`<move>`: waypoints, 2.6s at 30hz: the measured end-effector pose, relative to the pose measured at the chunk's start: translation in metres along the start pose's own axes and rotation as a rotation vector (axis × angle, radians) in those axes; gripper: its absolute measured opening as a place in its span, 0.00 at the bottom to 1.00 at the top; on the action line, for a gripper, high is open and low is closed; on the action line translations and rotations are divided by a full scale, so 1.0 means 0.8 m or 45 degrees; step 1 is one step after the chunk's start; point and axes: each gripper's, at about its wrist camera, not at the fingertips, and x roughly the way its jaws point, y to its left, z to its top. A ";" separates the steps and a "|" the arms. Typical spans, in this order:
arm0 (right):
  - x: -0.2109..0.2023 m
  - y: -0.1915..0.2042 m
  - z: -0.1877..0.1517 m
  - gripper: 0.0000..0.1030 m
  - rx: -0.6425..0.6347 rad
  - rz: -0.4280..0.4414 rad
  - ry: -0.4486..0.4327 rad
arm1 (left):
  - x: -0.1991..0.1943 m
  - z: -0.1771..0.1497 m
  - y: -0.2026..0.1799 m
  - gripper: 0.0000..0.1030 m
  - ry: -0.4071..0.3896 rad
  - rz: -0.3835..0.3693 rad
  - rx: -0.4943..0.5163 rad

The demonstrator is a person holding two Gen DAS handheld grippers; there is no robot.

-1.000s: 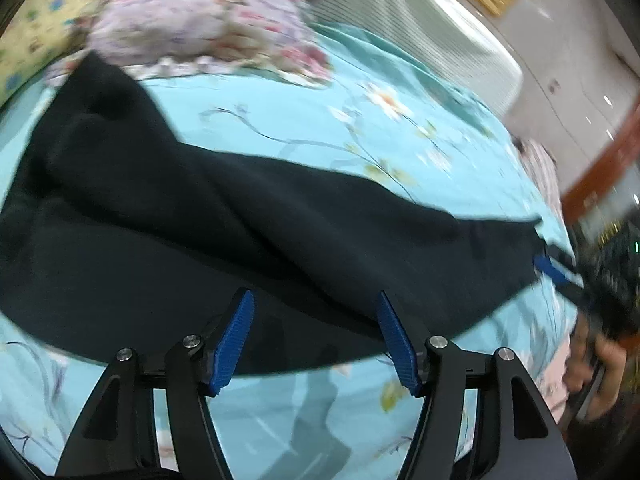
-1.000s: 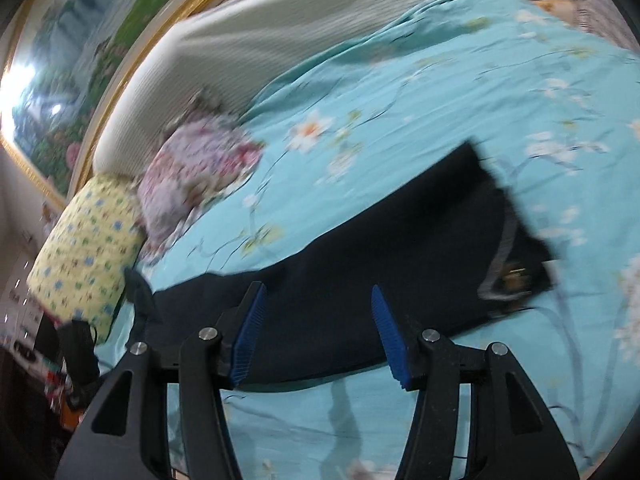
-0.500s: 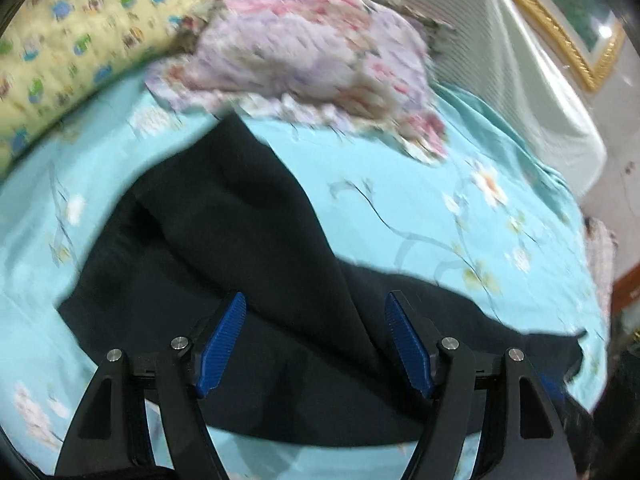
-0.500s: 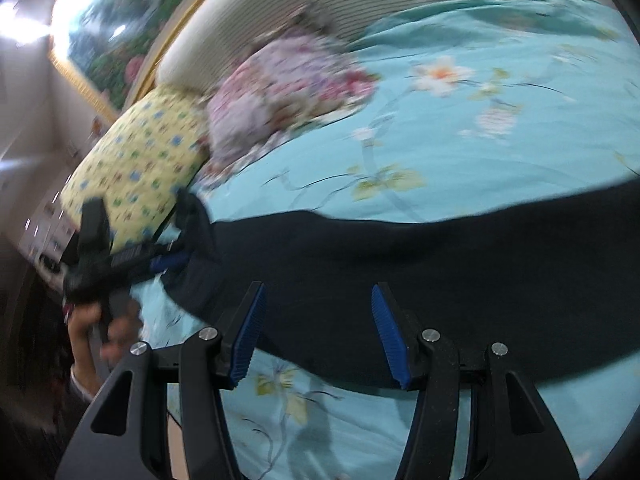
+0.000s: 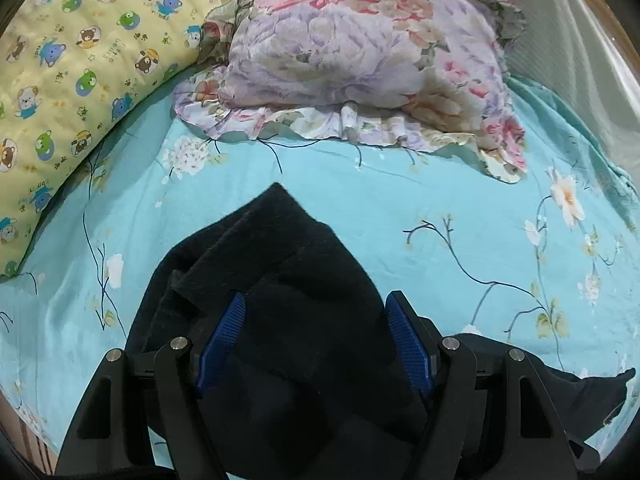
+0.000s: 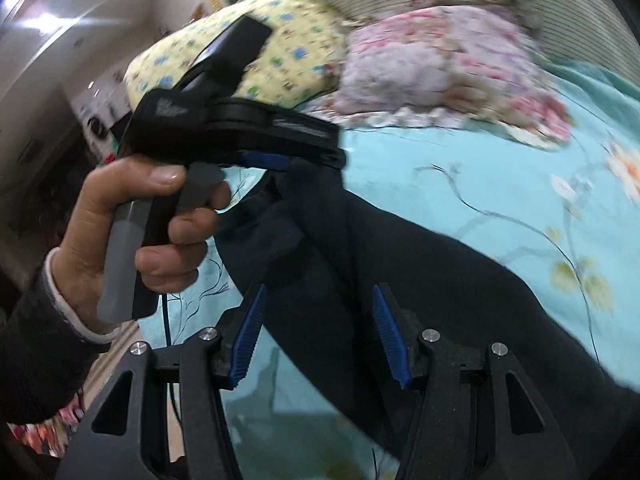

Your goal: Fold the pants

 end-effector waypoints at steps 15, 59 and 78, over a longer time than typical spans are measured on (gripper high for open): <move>0.085 -0.013 0.017 0.10 -0.083 -0.056 0.174 | 0.039 0.007 -0.003 0.24 0.066 -0.023 0.007; 0.086 0.096 -0.019 0.09 -0.308 -0.096 0.230 | -0.022 -0.177 0.214 0.07 -0.168 -0.524 -0.541; 0.048 0.080 -0.018 0.43 -0.119 -0.059 0.142 | -0.041 -0.187 0.233 0.44 -0.171 -0.437 -0.577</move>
